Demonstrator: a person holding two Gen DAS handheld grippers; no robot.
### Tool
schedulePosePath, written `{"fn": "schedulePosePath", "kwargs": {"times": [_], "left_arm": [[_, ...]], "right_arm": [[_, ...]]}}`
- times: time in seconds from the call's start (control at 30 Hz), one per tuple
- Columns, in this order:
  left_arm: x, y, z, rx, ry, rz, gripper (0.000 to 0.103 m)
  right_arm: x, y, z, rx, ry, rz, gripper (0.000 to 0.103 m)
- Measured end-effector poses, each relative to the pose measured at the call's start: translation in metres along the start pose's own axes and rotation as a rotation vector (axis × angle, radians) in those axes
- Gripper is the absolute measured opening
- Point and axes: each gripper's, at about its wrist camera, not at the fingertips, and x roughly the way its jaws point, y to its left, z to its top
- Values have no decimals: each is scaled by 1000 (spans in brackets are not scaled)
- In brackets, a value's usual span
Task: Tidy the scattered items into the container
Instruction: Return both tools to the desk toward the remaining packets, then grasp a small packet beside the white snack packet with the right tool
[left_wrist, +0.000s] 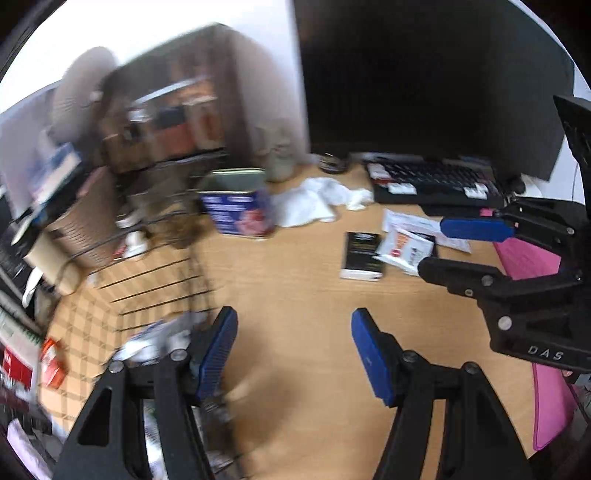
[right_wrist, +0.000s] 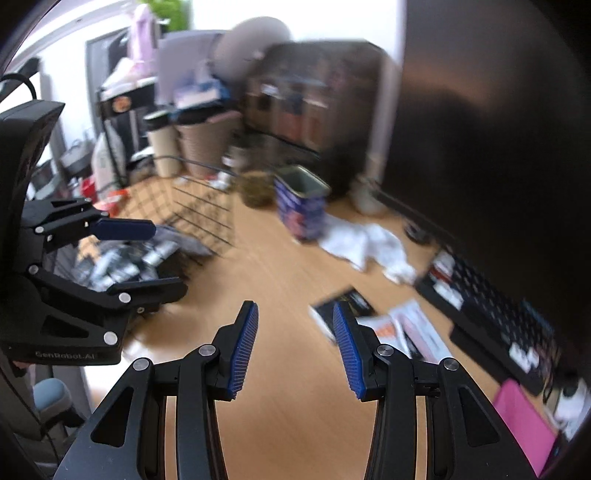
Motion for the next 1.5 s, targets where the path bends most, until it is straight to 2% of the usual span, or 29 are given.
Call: {"fn": "schedulePosePath", "kwargs": {"times": [0.07,0.17,0.3,0.43,0.53,0.7,0.97,1.03,1.07,1.1,1.27,1.5], "left_arm": [[19,-14,5,18,28,-18,70],[42,-34,14,54,49,12,70],[70,-45,25,47,91,-15,70],[99,-49,32,50,130,-3,70],[113,-47,36,32,148,-11,70],[126,-36,37,-8,162,-18,70],[131,-15,30,-74,163,-67,71],[132,-15,28,-72,169,-68,71],[134,-16,27,-65,175,-64,71],[135,-18,26,-57,180,-61,71],[133,-28,19,-30,198,-68,71],[119,-49,7,10,213,-87,71]], "right_arm": [[8,-18,-11,27,24,-21,42],[20,-41,-24,62,57,-42,42],[38,-66,-35,103,93,-53,42],[58,-78,-39,107,129,-60,42],[69,-83,-37,99,142,-60,42],[89,-85,-27,84,148,-35,54],[116,-85,-21,71,185,-39,57],[116,-84,-20,59,192,-44,46],[116,-84,-19,54,193,-53,34],[115,-84,-19,51,195,-65,15],[108,-81,-18,46,197,-74,5],[84,-76,-26,56,170,-60,3]]}}
